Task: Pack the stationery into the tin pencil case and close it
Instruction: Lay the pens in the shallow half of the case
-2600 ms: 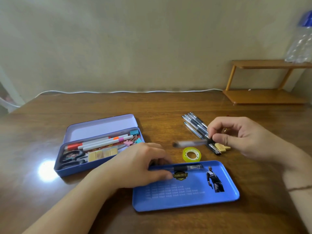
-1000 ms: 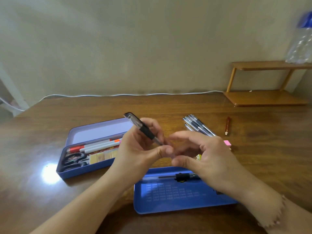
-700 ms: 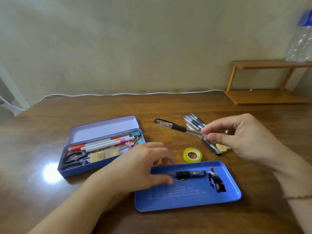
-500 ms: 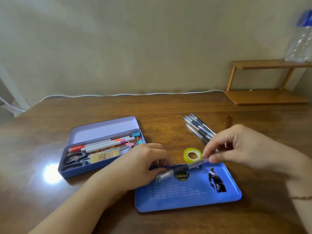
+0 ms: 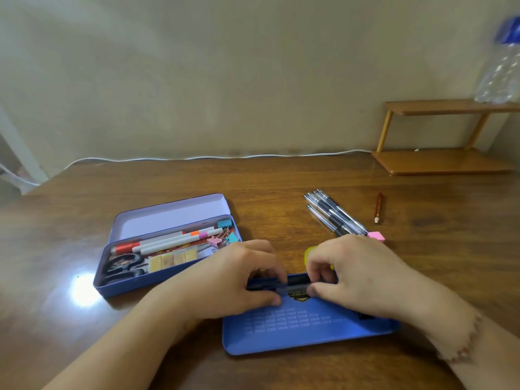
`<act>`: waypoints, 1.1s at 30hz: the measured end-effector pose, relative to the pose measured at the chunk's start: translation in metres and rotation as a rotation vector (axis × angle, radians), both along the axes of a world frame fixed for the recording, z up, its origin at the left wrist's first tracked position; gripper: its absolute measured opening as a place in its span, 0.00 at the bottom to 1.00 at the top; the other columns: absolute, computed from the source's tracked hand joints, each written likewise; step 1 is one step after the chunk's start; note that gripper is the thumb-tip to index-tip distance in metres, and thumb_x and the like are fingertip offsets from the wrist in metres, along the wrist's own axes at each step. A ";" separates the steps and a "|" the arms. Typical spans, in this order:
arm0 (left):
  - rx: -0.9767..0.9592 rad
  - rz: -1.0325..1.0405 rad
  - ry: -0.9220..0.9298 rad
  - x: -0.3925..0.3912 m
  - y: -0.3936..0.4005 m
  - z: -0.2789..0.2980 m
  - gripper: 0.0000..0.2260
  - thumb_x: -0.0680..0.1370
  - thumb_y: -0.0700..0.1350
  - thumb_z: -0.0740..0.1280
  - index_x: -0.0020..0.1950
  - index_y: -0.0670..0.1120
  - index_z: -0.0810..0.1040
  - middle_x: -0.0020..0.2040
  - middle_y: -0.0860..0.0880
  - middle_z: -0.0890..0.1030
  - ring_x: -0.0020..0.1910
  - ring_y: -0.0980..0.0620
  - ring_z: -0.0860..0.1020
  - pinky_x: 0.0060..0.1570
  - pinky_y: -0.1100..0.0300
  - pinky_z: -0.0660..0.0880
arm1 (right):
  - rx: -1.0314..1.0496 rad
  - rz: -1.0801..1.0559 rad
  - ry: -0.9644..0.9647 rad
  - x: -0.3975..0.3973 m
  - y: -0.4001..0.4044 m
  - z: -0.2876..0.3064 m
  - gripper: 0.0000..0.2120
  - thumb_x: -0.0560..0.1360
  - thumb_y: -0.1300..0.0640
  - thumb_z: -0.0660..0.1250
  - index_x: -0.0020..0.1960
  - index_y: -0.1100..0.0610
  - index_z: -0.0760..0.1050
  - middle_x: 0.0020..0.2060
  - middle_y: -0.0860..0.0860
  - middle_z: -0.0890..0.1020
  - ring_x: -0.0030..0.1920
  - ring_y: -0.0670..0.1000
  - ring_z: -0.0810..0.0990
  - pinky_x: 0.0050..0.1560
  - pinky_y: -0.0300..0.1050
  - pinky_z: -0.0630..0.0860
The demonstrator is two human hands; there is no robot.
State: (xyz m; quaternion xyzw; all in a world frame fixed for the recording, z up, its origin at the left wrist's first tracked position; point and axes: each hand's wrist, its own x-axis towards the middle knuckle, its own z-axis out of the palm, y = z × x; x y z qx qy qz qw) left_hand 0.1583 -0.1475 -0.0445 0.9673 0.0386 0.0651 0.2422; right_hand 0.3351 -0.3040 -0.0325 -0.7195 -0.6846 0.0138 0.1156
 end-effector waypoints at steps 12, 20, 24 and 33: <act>-0.003 0.015 -0.009 0.001 -0.002 -0.001 0.08 0.75 0.52 0.72 0.53 0.59 0.80 0.50 0.65 0.73 0.47 0.65 0.76 0.43 0.74 0.71 | 0.109 -0.677 0.114 0.085 0.005 -0.007 0.10 0.71 0.37 0.69 0.38 0.41 0.80 0.36 0.38 0.79 0.39 0.43 0.76 0.30 0.41 0.70; 0.034 0.023 0.005 -0.002 0.001 0.002 0.09 0.74 0.57 0.72 0.51 0.59 0.78 0.49 0.64 0.74 0.47 0.62 0.76 0.43 0.70 0.73 | 0.120 -0.677 -0.090 0.072 0.013 -0.007 0.09 0.73 0.42 0.69 0.36 0.42 0.78 0.32 0.38 0.78 0.33 0.39 0.72 0.25 0.36 0.63; 0.067 0.003 0.034 -0.008 0.005 0.007 0.14 0.71 0.61 0.73 0.52 0.61 0.76 0.49 0.66 0.73 0.47 0.62 0.75 0.42 0.72 0.72 | 0.428 -0.642 0.144 0.083 0.008 -0.006 0.09 0.71 0.47 0.72 0.33 0.43 0.78 0.29 0.40 0.80 0.30 0.41 0.76 0.25 0.38 0.67; 0.147 0.021 0.077 -0.023 0.014 0.017 0.12 0.69 0.58 0.74 0.48 0.62 0.74 0.46 0.65 0.74 0.44 0.60 0.75 0.39 0.68 0.72 | 0.845 0.108 1.027 0.037 -0.004 0.020 0.10 0.81 0.46 0.59 0.52 0.50 0.76 0.28 0.49 0.75 0.22 0.51 0.72 0.22 0.37 0.68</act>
